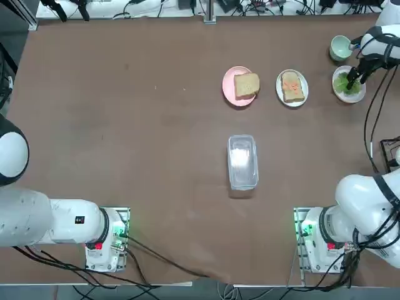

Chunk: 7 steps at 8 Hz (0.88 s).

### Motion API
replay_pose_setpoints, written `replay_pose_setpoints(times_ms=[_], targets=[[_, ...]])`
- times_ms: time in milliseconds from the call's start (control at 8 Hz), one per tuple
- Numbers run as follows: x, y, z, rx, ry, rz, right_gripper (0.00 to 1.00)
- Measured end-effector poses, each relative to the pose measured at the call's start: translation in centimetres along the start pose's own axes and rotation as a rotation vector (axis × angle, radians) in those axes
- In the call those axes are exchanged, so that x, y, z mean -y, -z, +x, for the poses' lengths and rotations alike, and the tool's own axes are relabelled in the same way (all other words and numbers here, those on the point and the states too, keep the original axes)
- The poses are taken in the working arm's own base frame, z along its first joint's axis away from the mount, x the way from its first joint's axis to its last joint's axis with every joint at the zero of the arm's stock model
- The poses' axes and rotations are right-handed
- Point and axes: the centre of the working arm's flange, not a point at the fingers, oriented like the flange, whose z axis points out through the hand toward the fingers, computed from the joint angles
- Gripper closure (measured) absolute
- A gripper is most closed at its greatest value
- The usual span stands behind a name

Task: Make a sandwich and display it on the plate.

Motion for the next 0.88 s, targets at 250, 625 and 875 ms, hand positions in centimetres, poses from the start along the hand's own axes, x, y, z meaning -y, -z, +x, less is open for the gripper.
replay_pose_setpoints(times_ms=[250, 625, 875], targets=[[0.05, -0.49, 0.02, 0.004, 0.003, 0.002, 0.13], [0.21, -1.06, 0.11, 0.007, 0.007, 0.009, 0.21], [0.15, -1.18, 0.14, 0.010, 0.017, -0.006, 0.34]])
